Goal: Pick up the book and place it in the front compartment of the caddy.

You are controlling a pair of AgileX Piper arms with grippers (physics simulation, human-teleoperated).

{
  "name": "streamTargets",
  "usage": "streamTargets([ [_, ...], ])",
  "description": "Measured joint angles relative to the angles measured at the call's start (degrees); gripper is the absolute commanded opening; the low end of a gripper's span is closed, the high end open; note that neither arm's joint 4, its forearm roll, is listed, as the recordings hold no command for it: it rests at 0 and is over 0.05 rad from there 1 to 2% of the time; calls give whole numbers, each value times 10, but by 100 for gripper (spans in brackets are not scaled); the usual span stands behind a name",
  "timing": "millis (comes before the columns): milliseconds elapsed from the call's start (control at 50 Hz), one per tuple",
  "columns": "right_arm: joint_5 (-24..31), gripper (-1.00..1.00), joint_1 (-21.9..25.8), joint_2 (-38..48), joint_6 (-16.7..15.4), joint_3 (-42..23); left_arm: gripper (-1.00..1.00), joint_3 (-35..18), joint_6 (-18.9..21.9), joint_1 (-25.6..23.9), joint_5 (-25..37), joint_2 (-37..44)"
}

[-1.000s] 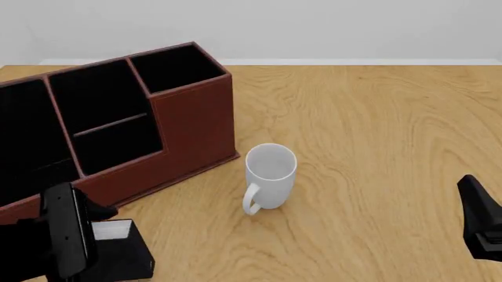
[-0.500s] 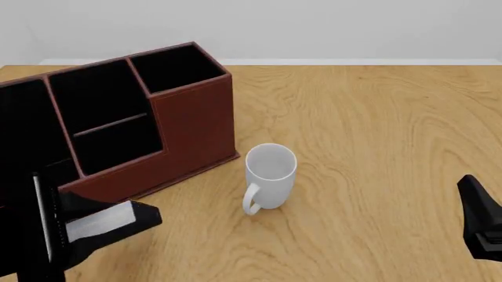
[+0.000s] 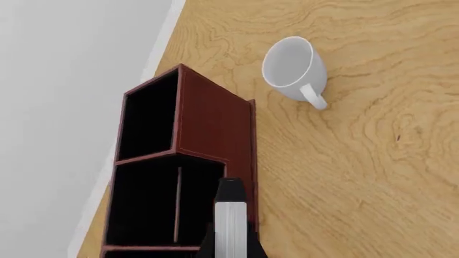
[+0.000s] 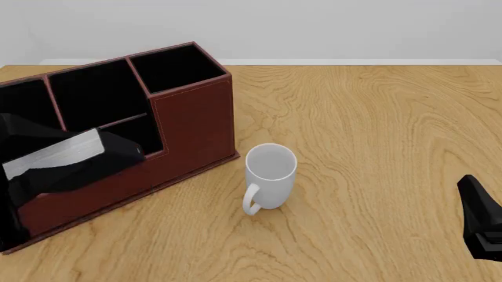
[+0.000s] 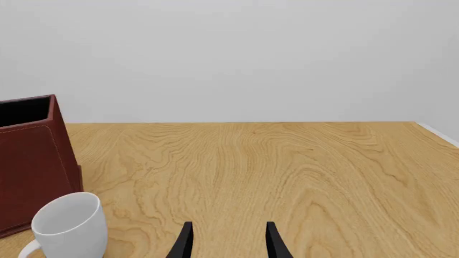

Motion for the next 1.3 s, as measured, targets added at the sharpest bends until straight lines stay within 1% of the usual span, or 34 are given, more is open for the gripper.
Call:
streamTargets([
  [340,0,100,0,0,0,0,-100,-141,32,52,8,91],
  [600,0,100,0,0,0,0,-100,-199,44,85,-13,162],
  [860,0,100,0,0,0,0,-100,-229,44,99,-29,204],
  [1300,0,100,0,0,0,0,-100,-214,47,112,-108,245],
])
